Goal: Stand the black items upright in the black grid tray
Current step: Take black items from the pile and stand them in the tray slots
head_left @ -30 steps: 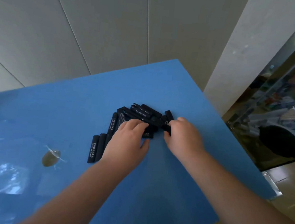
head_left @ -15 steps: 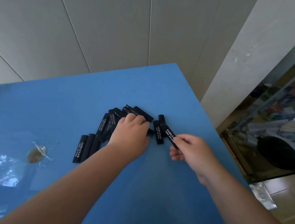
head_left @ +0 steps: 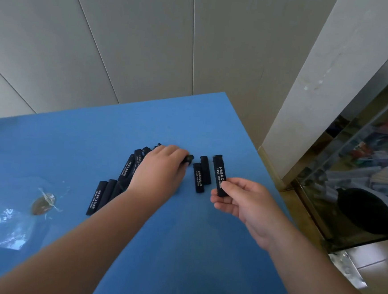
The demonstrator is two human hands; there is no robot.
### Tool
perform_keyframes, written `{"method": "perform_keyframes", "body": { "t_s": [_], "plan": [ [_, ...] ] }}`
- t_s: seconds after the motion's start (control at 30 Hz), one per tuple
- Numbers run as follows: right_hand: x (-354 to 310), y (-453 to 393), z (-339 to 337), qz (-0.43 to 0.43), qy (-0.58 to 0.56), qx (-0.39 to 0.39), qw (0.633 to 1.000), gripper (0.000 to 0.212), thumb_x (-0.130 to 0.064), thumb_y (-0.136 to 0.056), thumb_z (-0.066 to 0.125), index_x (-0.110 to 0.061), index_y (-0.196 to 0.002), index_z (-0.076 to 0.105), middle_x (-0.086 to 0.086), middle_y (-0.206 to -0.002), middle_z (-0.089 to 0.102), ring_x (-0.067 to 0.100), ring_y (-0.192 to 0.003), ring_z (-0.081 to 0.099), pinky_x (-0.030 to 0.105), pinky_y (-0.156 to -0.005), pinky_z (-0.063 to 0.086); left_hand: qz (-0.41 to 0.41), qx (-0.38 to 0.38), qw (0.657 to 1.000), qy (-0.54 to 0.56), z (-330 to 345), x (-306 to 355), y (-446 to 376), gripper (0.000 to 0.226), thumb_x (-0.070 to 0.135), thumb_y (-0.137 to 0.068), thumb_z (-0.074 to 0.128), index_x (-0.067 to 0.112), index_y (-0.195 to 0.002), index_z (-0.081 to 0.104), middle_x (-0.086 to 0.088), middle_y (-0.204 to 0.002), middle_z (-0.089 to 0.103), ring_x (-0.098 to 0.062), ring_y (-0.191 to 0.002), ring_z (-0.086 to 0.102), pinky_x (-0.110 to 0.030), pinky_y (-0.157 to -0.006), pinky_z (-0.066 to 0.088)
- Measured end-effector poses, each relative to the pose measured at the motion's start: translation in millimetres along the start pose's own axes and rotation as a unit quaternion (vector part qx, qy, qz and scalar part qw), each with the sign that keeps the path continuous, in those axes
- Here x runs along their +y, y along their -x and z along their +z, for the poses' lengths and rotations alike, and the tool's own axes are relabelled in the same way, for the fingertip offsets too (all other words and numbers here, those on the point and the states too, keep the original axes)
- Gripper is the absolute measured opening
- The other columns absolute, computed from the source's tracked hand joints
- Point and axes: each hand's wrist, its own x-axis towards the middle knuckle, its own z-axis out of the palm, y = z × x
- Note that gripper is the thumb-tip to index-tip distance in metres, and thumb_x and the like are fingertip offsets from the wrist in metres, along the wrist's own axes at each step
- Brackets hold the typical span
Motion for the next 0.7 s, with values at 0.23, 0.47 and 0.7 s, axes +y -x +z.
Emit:
{"method": "perform_keyframes", "body": {
  "t_s": [0.23,0.47,0.7],
  "plan": [
    [-7,-3,-1,-0.019,-0.010,-0.037,0.999,0.011,-0.010,-0.101,0.056,-0.006,-0.099,0.066,0.005,-0.086,0.076,0.024,-0.085,0.076,0.033,-0.079,0.058,-0.422,0.032,0.761,0.492,-38,32,19,0.012,0.012,-0.086,0.069,0.013,-0.094,0.060,-0.002,-0.086,0.074,-0.014,-0.079,0.073,-0.032,-0.078,0.059],
    [-4,-8,17,-0.033,0.041,-0.140,0.989,0.016,-0.006,-0.099,0.058,-0.008,-0.111,0.068,0.008,-0.098,0.074,0.024,-0.092,0.075,0.028,-0.076,0.059,-0.456,0.018,0.636,0.623,-50,35,56,0.017,0.000,-0.099,0.051,0.006,-0.096,0.066,-0.007,-0.079,0.059,-0.014,-0.075,0.060,-0.029,-0.077,0.059],
    [0,-2,75,-0.038,0.123,-0.259,0.957,0.017,-0.003,-0.097,0.060,-0.009,-0.113,0.060,0.009,-0.093,0.072,0.029,-0.091,0.076,0.035,-0.079,0.060,-0.463,0.092,0.655,0.590,-69,-3,119,0.014,0.009,-0.097,0.059,0.006,-0.107,0.068,-0.011,-0.098,0.071,-0.019,-0.092,0.066,-0.030,-0.085,0.055]
  ]
}}
